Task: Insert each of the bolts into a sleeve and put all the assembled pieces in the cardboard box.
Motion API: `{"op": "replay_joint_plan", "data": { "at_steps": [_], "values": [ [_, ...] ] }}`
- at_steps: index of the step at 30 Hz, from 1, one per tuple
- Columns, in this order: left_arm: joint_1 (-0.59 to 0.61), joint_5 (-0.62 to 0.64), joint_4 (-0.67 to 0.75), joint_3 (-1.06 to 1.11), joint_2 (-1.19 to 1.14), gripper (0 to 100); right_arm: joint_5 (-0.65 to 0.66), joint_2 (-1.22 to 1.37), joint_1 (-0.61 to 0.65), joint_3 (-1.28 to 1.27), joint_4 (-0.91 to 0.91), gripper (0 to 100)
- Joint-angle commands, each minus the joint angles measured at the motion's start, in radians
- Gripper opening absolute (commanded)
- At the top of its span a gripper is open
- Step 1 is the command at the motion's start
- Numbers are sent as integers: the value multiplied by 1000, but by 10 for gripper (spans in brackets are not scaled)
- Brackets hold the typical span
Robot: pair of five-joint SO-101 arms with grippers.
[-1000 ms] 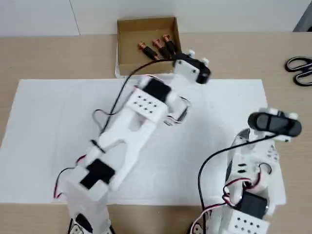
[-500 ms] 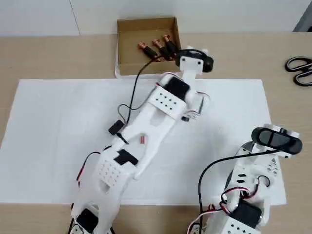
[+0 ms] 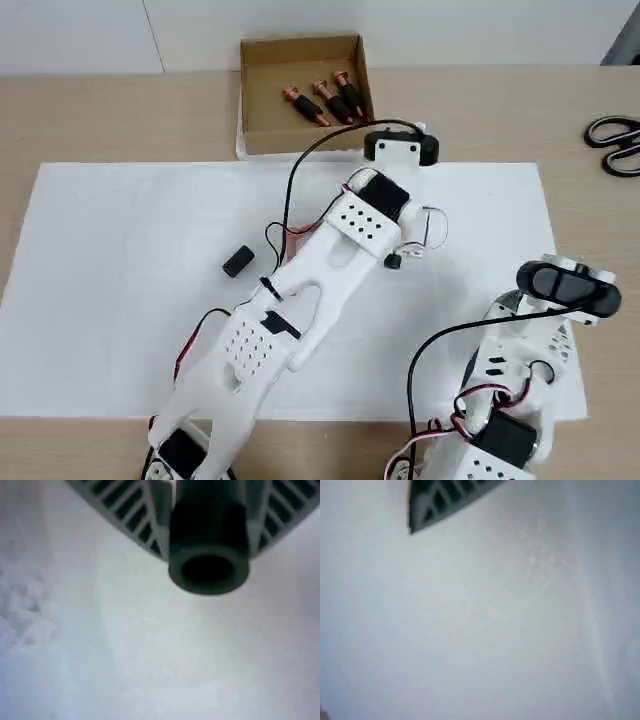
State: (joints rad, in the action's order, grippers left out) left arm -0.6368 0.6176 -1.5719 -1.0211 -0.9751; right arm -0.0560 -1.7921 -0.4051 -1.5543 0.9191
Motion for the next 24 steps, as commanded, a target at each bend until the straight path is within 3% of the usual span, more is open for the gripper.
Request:
{"op": "replay_joint_plan", "data": {
  "at_steps": [1, 14, 19, 21, 24],
  "values": [
    [-3, 8, -6, -59, 6, 73, 14, -18, -5, 8, 5, 136],
    [3, 11, -3, -62, 8, 105, 14, -18, -5, 8, 7, 136],
    [48, 6, -98, -248, 9, 105, 14, -18, -4, 8, 7, 136],
    [71, -44, -155, -361, 9, 105, 14, -18, -2, 9, 7, 136],
    [115, -221, -186, -481, 11, 101, 49, -19, 30, 12, -2, 136]
  ]
}}
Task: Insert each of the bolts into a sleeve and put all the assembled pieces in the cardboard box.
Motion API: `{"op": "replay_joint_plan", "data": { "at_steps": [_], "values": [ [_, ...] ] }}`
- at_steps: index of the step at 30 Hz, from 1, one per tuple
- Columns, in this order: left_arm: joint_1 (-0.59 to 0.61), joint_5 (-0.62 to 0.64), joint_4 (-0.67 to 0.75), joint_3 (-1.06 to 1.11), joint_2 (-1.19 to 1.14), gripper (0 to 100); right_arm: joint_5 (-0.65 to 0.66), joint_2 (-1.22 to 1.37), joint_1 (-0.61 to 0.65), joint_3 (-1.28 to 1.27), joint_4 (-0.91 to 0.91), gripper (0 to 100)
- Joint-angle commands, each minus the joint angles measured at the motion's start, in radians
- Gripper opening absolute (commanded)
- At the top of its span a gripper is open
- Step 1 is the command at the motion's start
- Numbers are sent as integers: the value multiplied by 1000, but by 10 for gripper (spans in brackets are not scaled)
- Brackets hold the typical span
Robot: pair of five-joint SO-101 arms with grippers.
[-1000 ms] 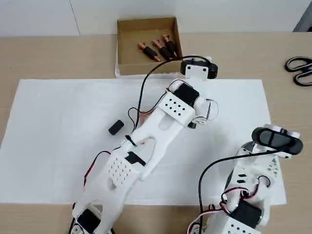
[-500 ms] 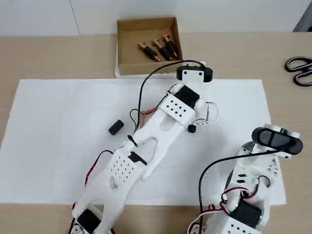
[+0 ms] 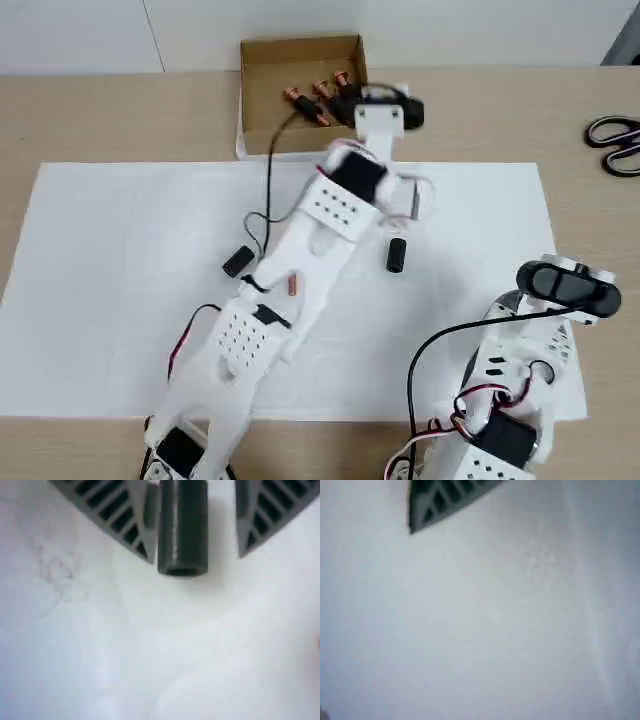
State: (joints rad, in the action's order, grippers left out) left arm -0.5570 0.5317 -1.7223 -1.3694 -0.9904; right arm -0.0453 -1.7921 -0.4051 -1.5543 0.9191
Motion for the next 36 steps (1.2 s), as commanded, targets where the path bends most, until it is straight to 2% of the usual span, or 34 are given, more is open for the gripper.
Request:
{"op": "replay_joint_plan", "data": {
  "at_steps": [1, 4, 9, 12, 15, 21, 26, 31, 36],
  "values": [
    [55, -203, -34, -154, 41, 101, 75, -19, 58, 14, -2, 136],
    [124, -319, -34, -183, 138, 101, 176, -21, 165, 15, -2, 136],
    [250, -330, -35, -182, 316, 101, 203, -19, 325, 57, -27, 136],
    [275, -330, -35, -130, 451, 100, 203, -18, 409, 86, -38, 136],
    [267, -330, -35, 24, 609, 100, 163, -15, 466, 104, -33, 136],
    [258, -331, -29, 489, 945, 100, 120, -13, 550, 143, -30, 136],
    [285, -336, 20, 806, 1097, 100, 120, -12, 567, 163, -33, 136],
    [351, -331, 41, 974, 1152, 100, 83, -12, 572, 209, -31, 137],
    [367, -331, 41, 1041, 1240, 100, 32, 12, 582, 276, -28, 137]
  ]
}}
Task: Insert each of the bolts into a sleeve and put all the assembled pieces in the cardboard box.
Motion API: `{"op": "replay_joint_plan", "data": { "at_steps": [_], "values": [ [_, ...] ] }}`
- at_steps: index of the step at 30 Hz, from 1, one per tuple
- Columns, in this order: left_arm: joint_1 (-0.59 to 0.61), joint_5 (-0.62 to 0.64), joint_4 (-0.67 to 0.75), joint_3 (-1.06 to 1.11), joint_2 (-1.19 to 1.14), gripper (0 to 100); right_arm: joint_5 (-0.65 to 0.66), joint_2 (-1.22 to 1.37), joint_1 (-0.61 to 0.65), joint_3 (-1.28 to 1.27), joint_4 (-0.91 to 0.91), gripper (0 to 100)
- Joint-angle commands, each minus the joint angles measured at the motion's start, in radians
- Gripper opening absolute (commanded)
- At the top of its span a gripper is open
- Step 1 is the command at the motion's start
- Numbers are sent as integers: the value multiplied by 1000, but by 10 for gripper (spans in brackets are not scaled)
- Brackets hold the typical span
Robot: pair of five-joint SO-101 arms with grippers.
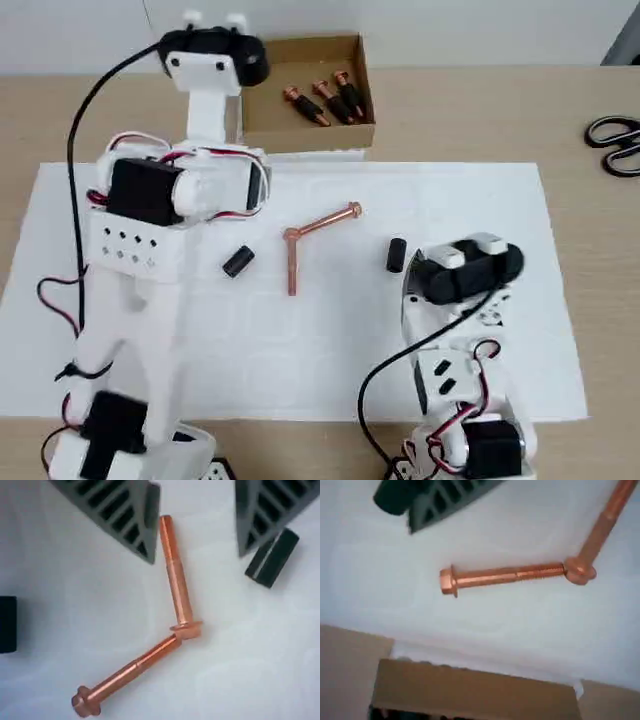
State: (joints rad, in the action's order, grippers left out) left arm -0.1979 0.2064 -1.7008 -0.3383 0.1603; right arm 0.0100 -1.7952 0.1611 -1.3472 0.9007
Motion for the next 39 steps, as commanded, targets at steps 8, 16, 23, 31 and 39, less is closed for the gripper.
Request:
{"op": "replay_joint_plan", "data": {
  "at_steps": [8, 16, 23, 31, 39],
  "values": [
    [8, -6, 29, 101, 388, 100, -51, 246, 81, 252, 120, 137],
    [8, -14, 284, 576, 690, 100, -52, 578, 77, 470, 124, 137],
    [8, -14, 554, 944, 799, 100, -133, 1032, 76, 563, 122, 234],
    [109, -14, 565, 966, 799, 100, -292, 1377, 77, 763, 150, 296],
    [229, -74, 542, 969, 804, 100, -377, 1563, 81, 1017, 360, 297]
  ]
}}
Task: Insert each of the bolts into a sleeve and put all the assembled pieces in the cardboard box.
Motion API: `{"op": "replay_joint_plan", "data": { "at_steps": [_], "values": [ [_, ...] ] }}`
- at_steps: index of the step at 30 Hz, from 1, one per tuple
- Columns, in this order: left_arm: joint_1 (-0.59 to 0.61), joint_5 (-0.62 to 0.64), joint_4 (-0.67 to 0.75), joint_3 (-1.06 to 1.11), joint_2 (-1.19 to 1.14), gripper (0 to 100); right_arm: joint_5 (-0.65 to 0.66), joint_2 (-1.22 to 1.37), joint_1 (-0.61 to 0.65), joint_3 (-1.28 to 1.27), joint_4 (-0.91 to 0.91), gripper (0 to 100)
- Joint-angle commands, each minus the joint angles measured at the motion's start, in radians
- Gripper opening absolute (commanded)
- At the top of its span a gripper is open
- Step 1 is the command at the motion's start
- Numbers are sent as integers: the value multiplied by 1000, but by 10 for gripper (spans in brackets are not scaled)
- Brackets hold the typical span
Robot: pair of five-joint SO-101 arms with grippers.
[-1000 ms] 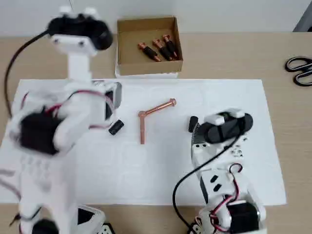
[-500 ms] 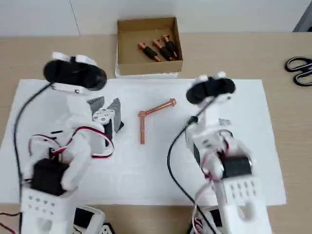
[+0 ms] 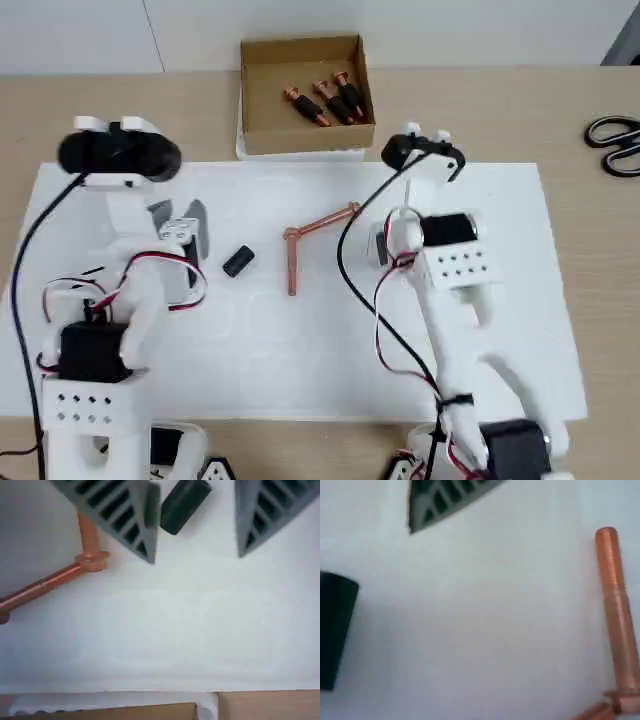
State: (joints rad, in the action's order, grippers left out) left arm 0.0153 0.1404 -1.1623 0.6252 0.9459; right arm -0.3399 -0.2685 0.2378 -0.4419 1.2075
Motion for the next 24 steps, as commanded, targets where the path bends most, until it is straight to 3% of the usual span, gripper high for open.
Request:
{"op": "replay_joint_plan", "data": {
  "at_steps": [1, 24],
  "values": [
    [17, -8, -5, 4, 18, 100, -38, 54, 5, 138, 64, 297],
    [17, -8, -3, 2, 18, 100, -43, 575, -2, 474, 67, 296]
  ]
}}
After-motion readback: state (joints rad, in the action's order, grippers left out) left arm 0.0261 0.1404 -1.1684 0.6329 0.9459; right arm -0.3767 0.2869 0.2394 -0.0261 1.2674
